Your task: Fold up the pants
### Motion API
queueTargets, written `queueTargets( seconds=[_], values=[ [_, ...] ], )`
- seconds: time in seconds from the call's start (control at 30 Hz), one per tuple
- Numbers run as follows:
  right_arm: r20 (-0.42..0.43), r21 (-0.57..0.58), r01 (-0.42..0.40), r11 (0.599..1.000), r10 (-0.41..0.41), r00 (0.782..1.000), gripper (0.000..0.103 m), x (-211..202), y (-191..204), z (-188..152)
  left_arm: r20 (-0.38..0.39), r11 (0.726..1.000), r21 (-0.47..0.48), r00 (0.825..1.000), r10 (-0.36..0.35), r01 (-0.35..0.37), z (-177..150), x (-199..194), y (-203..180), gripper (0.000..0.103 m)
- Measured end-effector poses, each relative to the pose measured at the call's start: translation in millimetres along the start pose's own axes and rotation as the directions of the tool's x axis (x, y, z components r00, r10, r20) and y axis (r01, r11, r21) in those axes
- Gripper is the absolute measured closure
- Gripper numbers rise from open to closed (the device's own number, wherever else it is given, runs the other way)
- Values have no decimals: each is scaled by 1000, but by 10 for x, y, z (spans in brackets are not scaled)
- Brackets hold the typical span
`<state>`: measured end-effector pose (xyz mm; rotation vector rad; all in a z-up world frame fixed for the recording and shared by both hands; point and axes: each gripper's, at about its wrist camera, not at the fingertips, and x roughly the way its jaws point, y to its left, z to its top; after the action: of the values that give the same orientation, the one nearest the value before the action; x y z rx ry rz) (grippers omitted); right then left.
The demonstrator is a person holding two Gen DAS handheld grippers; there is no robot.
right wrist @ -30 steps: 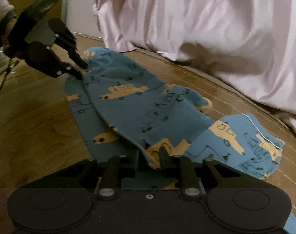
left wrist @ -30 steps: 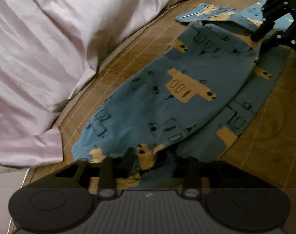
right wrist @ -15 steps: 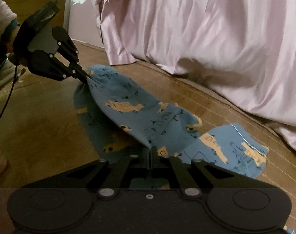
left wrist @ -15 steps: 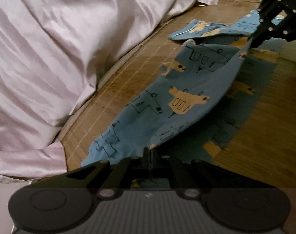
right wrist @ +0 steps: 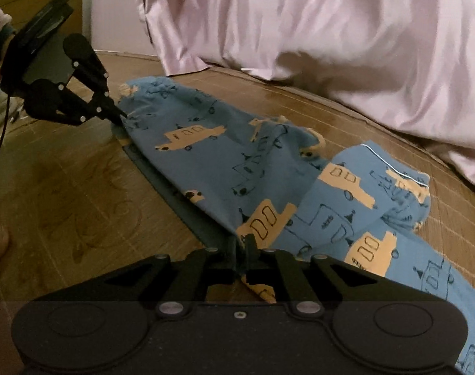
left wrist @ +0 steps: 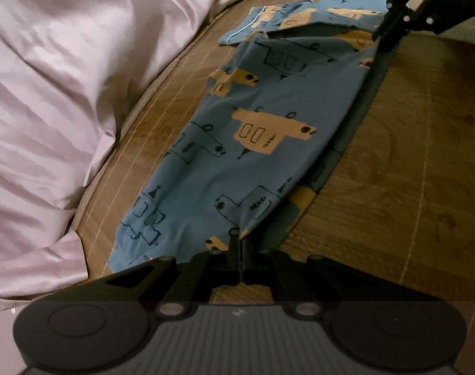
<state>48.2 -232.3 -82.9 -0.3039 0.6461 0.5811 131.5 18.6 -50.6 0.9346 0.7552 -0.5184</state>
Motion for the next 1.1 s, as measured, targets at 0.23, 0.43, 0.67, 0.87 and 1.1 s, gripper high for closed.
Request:
queueTargets(
  seconds=[0.23,0.43,0.67,0.87,1.1],
  values=[
    [13,-34,25,999,-24,1000,103,-115,91,28,10,1000,-29,1000,-7,8,11,-33,38,102],
    [-23,33,62,998,-61,998,82,-190,73,-38,-7,1000,4,1000,-21,21,5,-69,-29,100],
    [-59,219,264,939,-257,965,24,-570,-94,-147,103,905,-387,983,-151,180,285,-184,220,39],
    [-91,382,390,838,-386,918,1,-858,-448,-415,236,850,-430,947,-220,305,964,-183,4,6],
    [-76,388,281,878,-274,959,2,-432,-1349,-28,337,803,-388,881,-333,452,1389,79,-135,13]
  ],
)
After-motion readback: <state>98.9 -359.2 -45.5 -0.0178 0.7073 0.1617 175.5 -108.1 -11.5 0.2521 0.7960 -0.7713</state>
